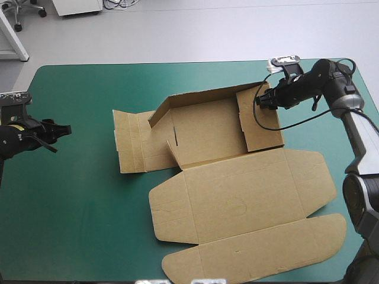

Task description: Fold the box

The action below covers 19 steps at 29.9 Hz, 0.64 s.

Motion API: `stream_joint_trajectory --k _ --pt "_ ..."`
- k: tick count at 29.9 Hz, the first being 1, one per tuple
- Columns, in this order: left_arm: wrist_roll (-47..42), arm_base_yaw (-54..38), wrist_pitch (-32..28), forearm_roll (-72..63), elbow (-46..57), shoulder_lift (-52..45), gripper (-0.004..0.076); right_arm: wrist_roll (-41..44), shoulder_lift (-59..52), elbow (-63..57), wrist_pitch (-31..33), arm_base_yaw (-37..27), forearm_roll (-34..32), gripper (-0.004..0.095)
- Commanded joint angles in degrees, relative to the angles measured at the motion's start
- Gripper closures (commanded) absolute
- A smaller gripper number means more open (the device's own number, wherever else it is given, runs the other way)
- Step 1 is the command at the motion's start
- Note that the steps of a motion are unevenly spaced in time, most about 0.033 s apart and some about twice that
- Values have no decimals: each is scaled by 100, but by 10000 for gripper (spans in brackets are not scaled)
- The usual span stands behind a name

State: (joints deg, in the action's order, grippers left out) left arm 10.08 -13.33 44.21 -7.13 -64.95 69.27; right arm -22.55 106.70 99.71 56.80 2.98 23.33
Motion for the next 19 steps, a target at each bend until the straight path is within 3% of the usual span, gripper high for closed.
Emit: stream_joint_trajectory --k 1,10,19 --pt "1 -10 -295 -91 -151 -125 358 -64 -297 207 -280 16 126 353" --pt "24 -10 -313 -91 -151 -125 358 -48 -347 13 405 16 142 376" --pt "47 -10 -313 -91 -151 -125 361 -147 -440 -497 -566 16 164 377"
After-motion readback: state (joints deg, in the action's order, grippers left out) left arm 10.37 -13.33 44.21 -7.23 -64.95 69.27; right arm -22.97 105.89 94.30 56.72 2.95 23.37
